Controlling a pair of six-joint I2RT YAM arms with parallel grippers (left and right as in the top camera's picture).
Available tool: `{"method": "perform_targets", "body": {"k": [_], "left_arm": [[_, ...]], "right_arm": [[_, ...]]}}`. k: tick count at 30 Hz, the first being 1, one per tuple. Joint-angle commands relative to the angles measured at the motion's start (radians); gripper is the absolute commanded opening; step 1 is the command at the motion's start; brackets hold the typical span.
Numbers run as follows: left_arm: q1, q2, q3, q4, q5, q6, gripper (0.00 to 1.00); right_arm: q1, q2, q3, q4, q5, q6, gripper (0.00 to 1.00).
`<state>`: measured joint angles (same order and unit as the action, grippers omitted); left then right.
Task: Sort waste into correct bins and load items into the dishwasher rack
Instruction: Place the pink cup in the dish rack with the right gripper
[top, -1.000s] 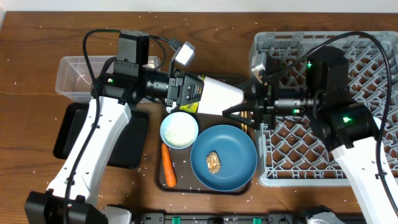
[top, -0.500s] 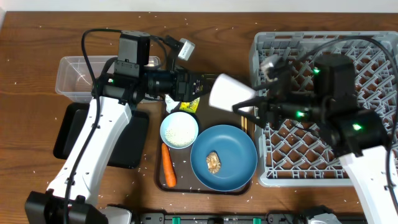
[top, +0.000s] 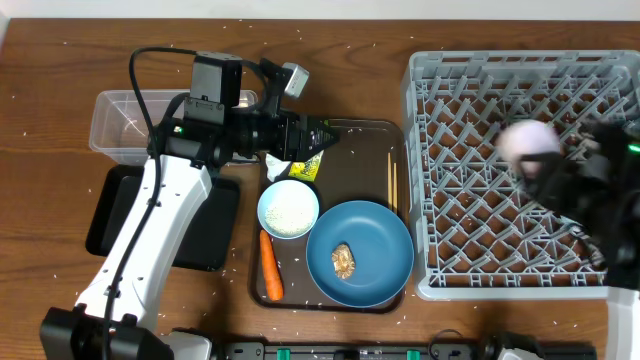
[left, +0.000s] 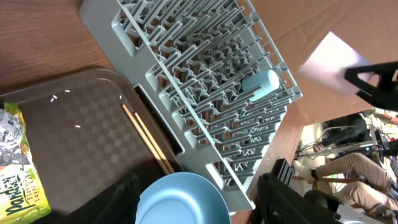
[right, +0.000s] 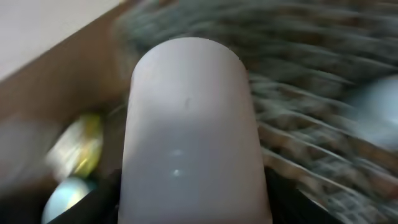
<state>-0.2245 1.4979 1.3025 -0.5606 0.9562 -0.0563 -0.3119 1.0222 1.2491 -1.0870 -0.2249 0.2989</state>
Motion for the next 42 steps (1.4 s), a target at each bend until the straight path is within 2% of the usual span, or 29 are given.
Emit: {"method": "perform_targets", "body": {"k": [1,7,14,32,35,40,42], "left_arm": [[-0.001,-0.016,0.011,-0.005,-0.013,-0.008,0.62],[-0.001,-0.016,0.011,-0.013,-0.013,-0.008,0.62],[-0.001,-0.016,0.011,-0.037,-0.013,-0.008,0.62],[-0.001,-0.016,0.011,-0.072,-0.027,-0.008,0.62],[-0.001,-0.016,0.011,-0.072,-0.027,-0.008,0.62],[-0.001,-0.016,0.011,-0.073,-0.027,-0.008,0.62],[-0.001,-0.016,0.011,-0.080,-0.027,-0.008,0.62]], "right_arm": [[-0.136,-0.007,0.011,-0.014,0.230,0.130,0.47],[-0.343,0.013,0.011,-0.002,0.301,0.261,0.50],[-0.474,0.122,0.011,0.072,0.299,0.373,0.51],[-0.565,0.500,0.011,0.240,0.137,0.431,0.53],[-0.566,0.533,0.011,0.265,0.121,0.434,0.60],[-0.567,0.551,0.011,0.269,0.101,0.459,0.88],[-0.571,0.550,0.011,0.296,0.100,0.456,0.94]]}}
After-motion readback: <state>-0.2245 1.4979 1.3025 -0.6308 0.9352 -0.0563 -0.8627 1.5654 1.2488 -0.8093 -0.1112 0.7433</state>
